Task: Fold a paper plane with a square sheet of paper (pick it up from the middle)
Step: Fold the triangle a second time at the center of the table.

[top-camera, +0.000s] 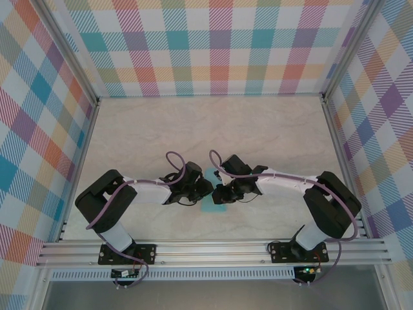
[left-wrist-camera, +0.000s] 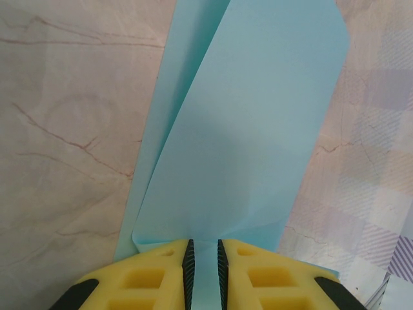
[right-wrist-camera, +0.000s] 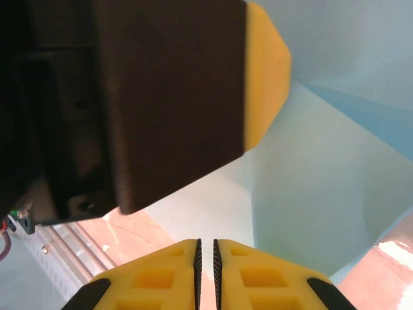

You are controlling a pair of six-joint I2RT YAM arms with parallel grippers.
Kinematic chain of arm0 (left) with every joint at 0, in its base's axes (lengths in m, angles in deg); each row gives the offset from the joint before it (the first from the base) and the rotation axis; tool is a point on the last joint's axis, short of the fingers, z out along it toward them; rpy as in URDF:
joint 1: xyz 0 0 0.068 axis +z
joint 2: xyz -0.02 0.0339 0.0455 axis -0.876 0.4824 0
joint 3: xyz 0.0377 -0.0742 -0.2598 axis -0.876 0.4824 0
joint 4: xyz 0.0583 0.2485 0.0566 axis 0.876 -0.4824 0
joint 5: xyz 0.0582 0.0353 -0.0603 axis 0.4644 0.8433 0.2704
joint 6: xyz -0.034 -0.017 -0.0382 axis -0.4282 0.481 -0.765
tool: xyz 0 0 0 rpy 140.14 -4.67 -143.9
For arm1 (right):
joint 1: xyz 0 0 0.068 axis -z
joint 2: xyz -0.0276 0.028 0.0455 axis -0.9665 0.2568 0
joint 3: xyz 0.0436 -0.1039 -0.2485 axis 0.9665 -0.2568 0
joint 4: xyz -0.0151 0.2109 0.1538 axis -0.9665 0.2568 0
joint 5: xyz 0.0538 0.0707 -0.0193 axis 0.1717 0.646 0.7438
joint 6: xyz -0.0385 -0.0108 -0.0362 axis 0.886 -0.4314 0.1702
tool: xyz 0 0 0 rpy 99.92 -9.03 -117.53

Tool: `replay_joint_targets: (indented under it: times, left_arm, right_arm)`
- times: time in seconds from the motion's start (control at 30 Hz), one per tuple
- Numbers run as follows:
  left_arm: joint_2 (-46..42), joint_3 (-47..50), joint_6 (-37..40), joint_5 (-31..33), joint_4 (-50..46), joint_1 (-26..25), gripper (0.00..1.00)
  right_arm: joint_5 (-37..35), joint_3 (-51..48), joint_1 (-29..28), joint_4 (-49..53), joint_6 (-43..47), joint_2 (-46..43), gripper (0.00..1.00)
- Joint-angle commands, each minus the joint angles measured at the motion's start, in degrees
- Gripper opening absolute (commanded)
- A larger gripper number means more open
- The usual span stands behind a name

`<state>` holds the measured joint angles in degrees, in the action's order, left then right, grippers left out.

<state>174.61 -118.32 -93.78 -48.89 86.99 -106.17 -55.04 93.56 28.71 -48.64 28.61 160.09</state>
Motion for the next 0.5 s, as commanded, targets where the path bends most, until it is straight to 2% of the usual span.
replay_joint_targets:
  times: [0.0,0.47]
  left_arm:
    - [1.23,0.62,1.31,0.26,-2.91,-0.66,0.2]
    - [2.27,0.38,1.43,-0.27,-2.75,-0.58,0.21]
  right_arm:
    - [-1.54,0.9,0.27,2.85,0.78,1.8,0.15]
    - [-3.12,-1.17,0.27,2.83,0.58,3.46,0.15]
